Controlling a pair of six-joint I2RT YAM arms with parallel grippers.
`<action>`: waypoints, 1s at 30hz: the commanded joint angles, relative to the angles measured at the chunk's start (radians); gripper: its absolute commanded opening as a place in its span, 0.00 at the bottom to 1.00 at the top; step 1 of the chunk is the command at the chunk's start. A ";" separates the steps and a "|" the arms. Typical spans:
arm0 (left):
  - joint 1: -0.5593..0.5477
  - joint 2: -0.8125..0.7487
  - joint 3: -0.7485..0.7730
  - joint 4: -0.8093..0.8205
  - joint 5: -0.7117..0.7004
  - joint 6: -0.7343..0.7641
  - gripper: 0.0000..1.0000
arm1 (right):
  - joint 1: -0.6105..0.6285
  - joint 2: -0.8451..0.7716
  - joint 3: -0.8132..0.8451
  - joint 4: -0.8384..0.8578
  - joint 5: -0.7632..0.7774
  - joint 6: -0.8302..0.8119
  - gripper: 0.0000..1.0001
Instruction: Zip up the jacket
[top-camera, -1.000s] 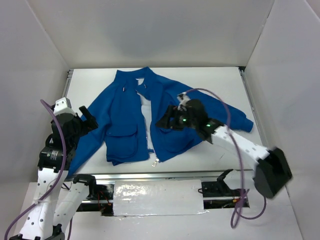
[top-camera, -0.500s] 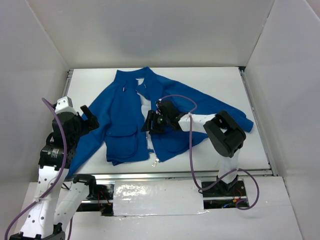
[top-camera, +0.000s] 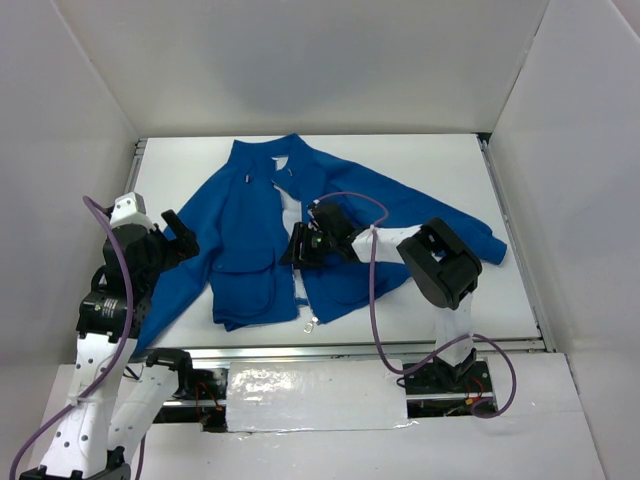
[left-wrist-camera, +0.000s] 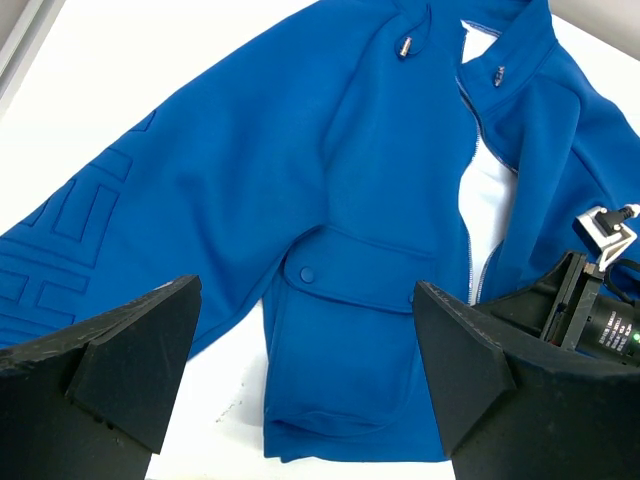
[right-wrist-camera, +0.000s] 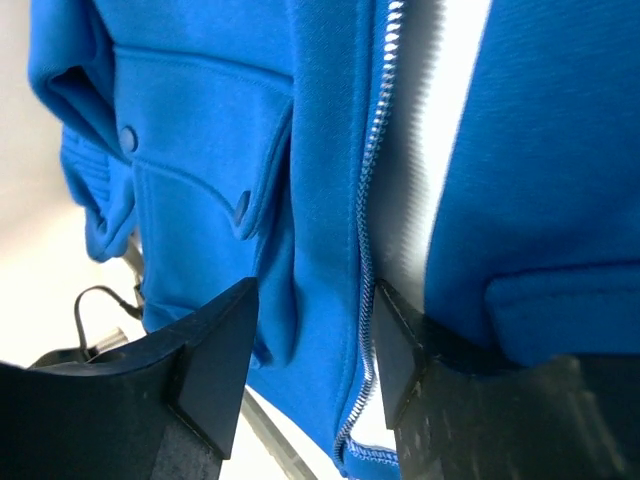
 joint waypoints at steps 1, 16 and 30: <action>0.006 -0.012 0.005 0.039 0.014 0.023 0.99 | 0.014 -0.012 -0.021 0.104 -0.062 0.021 0.56; 0.006 -0.017 0.007 0.041 0.019 0.026 0.99 | 0.017 -0.007 -0.124 0.198 -0.143 0.028 0.40; 0.006 -0.014 0.005 0.041 0.019 0.026 0.99 | 0.066 -0.038 -0.251 0.370 -0.265 0.078 0.39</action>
